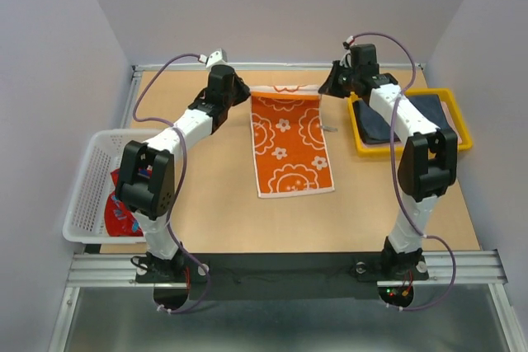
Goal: Fold and stack the towels
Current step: Flatten out the crumpled towel, then fold the towel
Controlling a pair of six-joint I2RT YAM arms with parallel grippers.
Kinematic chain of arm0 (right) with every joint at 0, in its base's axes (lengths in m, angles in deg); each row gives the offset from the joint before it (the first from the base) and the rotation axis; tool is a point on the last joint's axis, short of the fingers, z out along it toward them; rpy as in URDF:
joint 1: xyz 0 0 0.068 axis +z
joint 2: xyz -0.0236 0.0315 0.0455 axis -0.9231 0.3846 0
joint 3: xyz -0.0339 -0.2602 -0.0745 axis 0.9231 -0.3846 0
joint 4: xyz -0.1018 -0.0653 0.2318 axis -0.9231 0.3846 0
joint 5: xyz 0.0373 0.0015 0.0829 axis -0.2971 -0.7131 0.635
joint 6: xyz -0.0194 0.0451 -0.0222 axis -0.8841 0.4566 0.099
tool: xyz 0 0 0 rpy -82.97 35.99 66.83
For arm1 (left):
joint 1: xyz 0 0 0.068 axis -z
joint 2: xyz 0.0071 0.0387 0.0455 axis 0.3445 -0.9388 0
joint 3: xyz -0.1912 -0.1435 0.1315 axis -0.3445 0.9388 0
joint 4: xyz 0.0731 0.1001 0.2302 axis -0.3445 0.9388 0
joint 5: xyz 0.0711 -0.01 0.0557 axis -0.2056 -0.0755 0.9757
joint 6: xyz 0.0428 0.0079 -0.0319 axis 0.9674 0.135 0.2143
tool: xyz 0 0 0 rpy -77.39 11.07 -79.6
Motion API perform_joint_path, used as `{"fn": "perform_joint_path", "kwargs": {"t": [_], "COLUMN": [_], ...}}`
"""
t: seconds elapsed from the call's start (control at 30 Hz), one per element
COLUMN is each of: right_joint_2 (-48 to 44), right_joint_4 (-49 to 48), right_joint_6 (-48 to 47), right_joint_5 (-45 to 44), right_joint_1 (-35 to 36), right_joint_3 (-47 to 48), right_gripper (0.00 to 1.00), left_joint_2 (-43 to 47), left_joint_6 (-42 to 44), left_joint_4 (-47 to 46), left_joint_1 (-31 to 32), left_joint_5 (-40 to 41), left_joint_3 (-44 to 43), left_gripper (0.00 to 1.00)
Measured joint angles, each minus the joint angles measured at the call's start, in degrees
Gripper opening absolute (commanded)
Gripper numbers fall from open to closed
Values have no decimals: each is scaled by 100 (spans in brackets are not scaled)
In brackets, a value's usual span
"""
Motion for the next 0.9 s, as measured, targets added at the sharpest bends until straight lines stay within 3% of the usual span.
{"fn": "perform_joint_path", "kwargs": {"t": [0.27,0.6,0.9], "right_joint_2": [155,-953,-1648], "right_joint_4": [-214,-247,-181], "right_joint_6": [46,199,70], "right_joint_5": [588,977,984], "right_joint_1": [-251,-299,-297], "right_joint_3": [-356,-2623,-3707], "right_gripper": [1,1,1], "left_joint_2": [-101,1244,1757], "left_joint_6": [-103,-564,-693], "left_joint_4": [-136,-24,337], "left_joint_1": [-87,350,780], "left_joint_5": [-479,-839,-870], "left_joint_3": [-28,2074,3053], "left_gripper": [0,0,0]}}
